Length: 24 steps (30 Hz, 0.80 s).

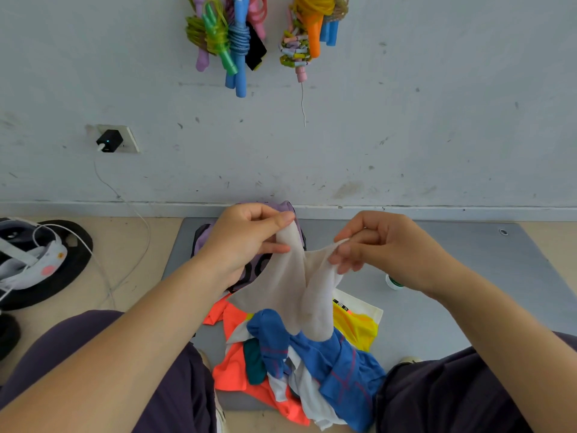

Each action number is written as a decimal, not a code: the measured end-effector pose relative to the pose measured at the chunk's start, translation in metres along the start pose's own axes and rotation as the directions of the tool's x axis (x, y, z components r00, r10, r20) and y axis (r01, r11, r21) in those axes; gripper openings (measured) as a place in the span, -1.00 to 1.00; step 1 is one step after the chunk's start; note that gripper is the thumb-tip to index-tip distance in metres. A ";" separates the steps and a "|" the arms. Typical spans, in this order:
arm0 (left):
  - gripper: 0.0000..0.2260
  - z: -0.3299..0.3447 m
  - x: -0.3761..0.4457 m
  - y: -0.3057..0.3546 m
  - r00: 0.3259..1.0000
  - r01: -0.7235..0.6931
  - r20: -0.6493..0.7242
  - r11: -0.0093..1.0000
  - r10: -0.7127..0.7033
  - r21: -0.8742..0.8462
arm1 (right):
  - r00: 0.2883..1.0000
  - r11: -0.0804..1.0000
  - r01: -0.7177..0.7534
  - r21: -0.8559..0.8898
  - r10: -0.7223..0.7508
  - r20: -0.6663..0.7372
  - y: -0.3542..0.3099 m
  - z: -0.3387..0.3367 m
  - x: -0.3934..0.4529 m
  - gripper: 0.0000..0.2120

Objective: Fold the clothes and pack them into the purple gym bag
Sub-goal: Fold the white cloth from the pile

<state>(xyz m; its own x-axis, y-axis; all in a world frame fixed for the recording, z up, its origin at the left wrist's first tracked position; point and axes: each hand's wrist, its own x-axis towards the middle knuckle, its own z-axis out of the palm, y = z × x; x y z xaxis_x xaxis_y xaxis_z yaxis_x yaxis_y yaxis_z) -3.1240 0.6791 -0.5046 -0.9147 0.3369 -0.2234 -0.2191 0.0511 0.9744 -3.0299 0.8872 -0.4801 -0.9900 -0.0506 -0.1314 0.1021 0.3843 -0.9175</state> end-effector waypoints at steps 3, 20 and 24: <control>-0.91 0.004 -0.003 0.001 0.999 -0.026 0.027 0.999 0.027 -0.047 | 0.989 0.962 0.061 -0.267 -0.094 -0.115 -0.001 0.001 -0.001 -0.94; -0.82 0.023 -0.020 0.003 0.936 0.128 0.344 0.981 -0.071 -0.144 | 0.949 0.965 0.194 -0.174 -0.230 -0.216 -0.008 0.024 -0.005 -0.93; -0.83 0.022 -0.022 0.004 0.920 0.118 0.388 0.984 -0.059 -0.132 | 0.948 0.974 0.157 -0.161 -0.194 -0.251 -0.006 0.020 -0.004 -0.88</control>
<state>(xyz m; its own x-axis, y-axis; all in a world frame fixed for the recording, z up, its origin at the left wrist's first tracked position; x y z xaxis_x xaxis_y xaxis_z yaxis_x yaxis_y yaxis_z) -3.0971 0.6926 -0.4957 -0.6970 0.6713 -0.2522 -0.3687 -0.0338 0.9289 -3.0242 0.8664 -0.4818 -0.9830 0.1086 0.1479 -0.0716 0.5147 -0.8544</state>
